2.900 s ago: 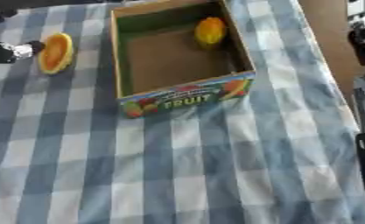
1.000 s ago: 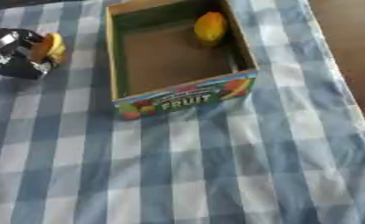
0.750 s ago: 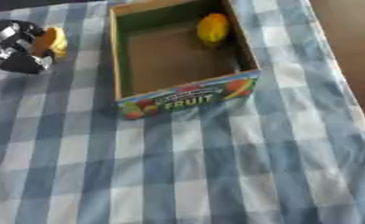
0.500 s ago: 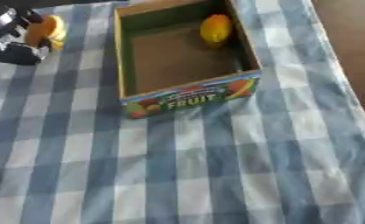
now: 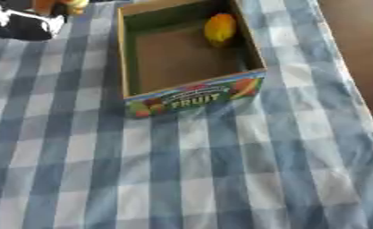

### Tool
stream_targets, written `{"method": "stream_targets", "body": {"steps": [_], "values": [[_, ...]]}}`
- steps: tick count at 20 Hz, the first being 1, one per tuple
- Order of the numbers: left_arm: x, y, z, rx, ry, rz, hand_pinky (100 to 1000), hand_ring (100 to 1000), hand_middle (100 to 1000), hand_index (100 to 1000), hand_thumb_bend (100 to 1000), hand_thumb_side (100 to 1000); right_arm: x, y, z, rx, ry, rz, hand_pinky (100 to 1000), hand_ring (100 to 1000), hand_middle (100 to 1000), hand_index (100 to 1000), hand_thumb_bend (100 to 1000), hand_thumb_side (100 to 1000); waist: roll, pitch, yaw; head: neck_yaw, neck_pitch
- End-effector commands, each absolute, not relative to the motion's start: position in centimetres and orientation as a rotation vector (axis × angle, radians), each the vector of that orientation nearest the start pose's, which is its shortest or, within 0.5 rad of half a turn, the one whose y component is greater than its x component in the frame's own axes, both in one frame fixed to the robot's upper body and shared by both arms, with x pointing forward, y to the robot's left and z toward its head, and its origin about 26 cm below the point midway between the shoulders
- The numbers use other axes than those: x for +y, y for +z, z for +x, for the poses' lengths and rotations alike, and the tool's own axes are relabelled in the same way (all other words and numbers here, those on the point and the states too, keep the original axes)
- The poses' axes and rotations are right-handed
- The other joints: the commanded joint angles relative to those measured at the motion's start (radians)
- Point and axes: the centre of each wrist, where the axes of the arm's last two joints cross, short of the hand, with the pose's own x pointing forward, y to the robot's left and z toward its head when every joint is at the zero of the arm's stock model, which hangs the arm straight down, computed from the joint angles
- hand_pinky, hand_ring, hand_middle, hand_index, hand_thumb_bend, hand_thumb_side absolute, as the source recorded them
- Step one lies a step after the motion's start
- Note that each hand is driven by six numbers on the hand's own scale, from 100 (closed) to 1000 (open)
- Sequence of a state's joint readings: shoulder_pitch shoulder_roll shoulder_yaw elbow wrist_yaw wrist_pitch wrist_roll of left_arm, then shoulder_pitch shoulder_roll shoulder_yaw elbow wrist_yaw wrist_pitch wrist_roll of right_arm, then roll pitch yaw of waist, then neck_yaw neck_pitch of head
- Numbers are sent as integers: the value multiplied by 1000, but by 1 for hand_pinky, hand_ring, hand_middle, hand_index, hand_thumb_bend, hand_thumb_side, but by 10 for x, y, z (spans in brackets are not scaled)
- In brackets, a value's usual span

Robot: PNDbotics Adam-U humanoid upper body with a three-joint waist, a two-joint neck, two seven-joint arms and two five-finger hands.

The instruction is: Pick up objects on the table and place them in the box.

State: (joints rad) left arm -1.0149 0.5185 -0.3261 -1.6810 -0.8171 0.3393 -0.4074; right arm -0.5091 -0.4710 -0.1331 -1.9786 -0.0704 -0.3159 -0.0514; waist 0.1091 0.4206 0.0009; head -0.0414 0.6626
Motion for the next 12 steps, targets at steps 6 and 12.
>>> {"method": "stream_targets", "body": {"steps": [6, 12], "values": [[101, 354, 349, -2032, -1314, 1127, 749, 774, 691, 544, 100, 100, -294, 297, 302, 3324, -376, 332, 856, 939, 723, 809, 100, 543, -15, -32, -9, 19, 0], [81, 333, 365, -1979, -1357, 1101, 749, 776, 693, 552, 100, 100, -290, 298, 303, 3315, -372, 297, 858, 937, 721, 810, 100, 542, -18, -31, -16, 10, -7]]}}
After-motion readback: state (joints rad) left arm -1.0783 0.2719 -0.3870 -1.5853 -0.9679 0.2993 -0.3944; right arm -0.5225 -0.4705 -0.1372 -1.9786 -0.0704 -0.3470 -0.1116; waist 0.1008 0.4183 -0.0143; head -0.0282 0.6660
